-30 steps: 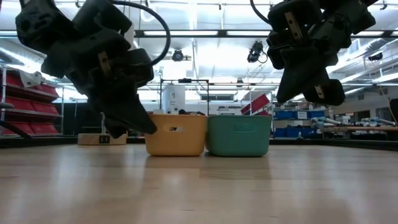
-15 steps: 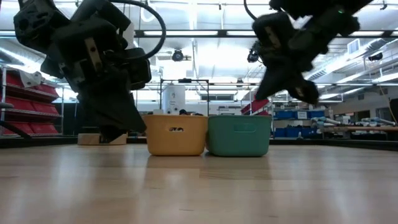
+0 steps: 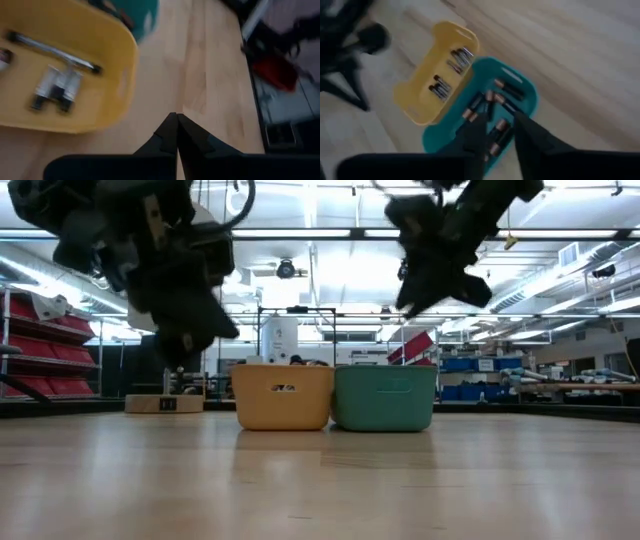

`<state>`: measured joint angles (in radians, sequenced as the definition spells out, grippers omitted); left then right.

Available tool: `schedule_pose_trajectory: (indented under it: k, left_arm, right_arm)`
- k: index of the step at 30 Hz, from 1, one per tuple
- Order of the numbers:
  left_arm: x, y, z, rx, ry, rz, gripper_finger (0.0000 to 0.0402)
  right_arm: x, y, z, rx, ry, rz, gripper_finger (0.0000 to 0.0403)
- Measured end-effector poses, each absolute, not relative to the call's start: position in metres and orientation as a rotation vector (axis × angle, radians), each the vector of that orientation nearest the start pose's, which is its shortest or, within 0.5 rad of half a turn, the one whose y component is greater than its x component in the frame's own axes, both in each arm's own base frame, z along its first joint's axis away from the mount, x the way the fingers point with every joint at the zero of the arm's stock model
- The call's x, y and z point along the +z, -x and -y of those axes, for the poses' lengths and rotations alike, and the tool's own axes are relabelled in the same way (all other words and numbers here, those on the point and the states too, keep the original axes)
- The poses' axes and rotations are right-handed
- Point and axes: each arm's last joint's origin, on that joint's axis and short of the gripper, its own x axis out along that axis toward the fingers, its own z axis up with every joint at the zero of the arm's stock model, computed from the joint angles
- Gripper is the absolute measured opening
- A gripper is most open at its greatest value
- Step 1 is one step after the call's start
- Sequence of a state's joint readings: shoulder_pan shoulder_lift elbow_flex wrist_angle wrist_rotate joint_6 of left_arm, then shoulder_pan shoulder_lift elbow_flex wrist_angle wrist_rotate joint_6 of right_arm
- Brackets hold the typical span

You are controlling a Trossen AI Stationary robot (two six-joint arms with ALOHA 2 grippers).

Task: Sort batteries
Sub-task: Adjust the bins

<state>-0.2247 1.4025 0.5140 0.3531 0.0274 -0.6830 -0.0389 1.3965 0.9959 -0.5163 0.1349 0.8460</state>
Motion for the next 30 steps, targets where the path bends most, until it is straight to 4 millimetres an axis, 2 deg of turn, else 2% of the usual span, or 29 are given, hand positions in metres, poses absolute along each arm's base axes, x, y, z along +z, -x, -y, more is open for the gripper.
schedule_pose_trajectory:
  k: [5,8,10,17,22,26,30]
  left_arm:
    - [0.190,-0.240,0.044,0.040,0.635,-0.505,0.0015]
    - [0.204,-0.229,0.038,0.076,0.607,-0.462,0.0015]
    - [0.211,-0.223,0.034,0.091,0.586,-0.447,0.0015]
    - [0.208,-0.206,0.028,0.147,0.541,-0.564,0.0015]
    - [0.206,-0.205,0.027,0.157,0.532,-0.588,0.0015]
    - [0.206,-0.205,0.027,0.153,0.512,-0.585,0.0015]
    - [0.206,-0.205,0.027,0.154,0.507,-0.586,0.0015]
  right_arm:
    - [0.210,-0.292,0.021,-0.650,-0.875,-0.985,0.0175]
    - [0.193,-0.301,0.021,-0.657,-0.905,-1.089,0.0196]
    - [0.190,-0.308,0.018,-0.646,-0.888,-1.106,0.0197]
    - [0.191,-0.329,0.019,-0.650,-0.868,-1.110,0.0174]
    - [0.179,-0.330,0.024,-0.712,-0.877,-1.177,0.0126]
    - [0.179,-0.327,0.021,-0.738,-0.898,-1.210,0.0086]
    - [0.185,-0.322,0.018,-0.750,-0.883,-1.208,0.0069]
